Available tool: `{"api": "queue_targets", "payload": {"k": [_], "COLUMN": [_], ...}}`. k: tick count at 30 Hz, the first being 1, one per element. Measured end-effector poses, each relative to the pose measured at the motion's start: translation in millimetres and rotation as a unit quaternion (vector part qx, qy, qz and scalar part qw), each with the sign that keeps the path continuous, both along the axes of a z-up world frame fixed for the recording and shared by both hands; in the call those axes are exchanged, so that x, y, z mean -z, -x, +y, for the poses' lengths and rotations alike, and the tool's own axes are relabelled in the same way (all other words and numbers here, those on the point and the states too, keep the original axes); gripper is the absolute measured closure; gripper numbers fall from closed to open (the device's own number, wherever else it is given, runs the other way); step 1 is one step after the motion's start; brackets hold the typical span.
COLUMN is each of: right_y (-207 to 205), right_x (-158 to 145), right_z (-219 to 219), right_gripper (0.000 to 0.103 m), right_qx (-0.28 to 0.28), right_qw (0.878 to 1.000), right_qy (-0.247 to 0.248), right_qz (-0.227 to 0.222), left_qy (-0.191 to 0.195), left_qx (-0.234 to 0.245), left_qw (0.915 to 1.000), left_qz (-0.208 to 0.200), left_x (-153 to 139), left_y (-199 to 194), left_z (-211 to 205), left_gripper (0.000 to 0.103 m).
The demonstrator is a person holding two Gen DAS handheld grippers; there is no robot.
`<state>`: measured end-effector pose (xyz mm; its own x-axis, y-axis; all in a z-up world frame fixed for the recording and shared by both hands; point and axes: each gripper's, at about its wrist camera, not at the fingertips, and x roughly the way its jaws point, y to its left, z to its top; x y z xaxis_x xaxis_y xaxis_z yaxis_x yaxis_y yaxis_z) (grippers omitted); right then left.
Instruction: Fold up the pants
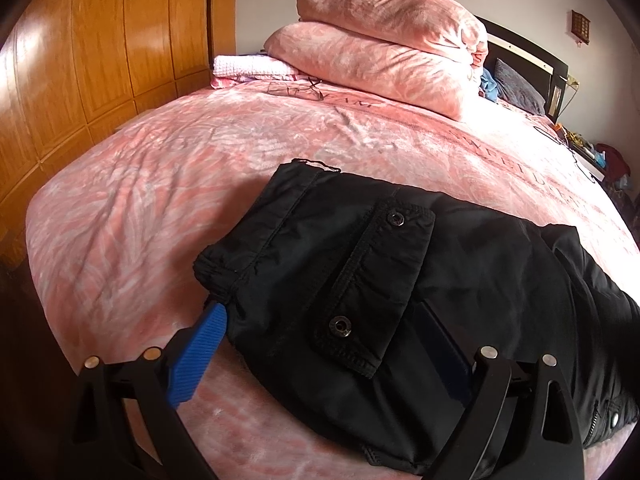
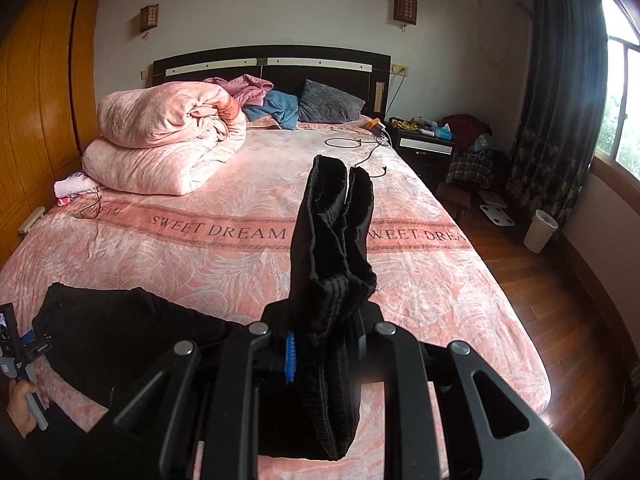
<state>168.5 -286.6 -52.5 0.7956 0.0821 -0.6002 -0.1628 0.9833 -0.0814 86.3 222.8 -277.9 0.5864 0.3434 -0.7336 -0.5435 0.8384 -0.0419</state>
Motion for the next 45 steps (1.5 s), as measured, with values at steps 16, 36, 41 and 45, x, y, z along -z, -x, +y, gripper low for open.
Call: {"api": "queue_targets", "payload": {"k": [16, 36, 41, 45], "right_y": [-11, -8, -6, -5], "right_x": [13, 34, 42, 52], "right_z": [38, 96, 111, 125], "right_gripper": [0.085, 0.085, 0.085, 0.085], "right_qx": [-0.021, -0.049, -0.057, -0.065], "right_qw": [0.999, 0.995, 0.993, 0.991], "right_qy": [0.029, 0.077, 0.091, 0.108], "right_qz": [0.022, 0.043, 0.046, 0.05], "left_qy": [0.014, 0.032, 0.028, 0.026], "left_qx": [0.004, 0.013, 0.019, 0.021], "left_qw": [0.9999, 0.9993, 0.9993, 0.9993], "left_qz": [0.002, -0.015, -0.014, -0.016], "left_x": [5, 3, 2, 2], "left_y": [-1, 5, 5, 5], "left_z": [4, 9, 7, 5], "left_gripper": [0.007, 0.007, 0.006, 0.006]}}
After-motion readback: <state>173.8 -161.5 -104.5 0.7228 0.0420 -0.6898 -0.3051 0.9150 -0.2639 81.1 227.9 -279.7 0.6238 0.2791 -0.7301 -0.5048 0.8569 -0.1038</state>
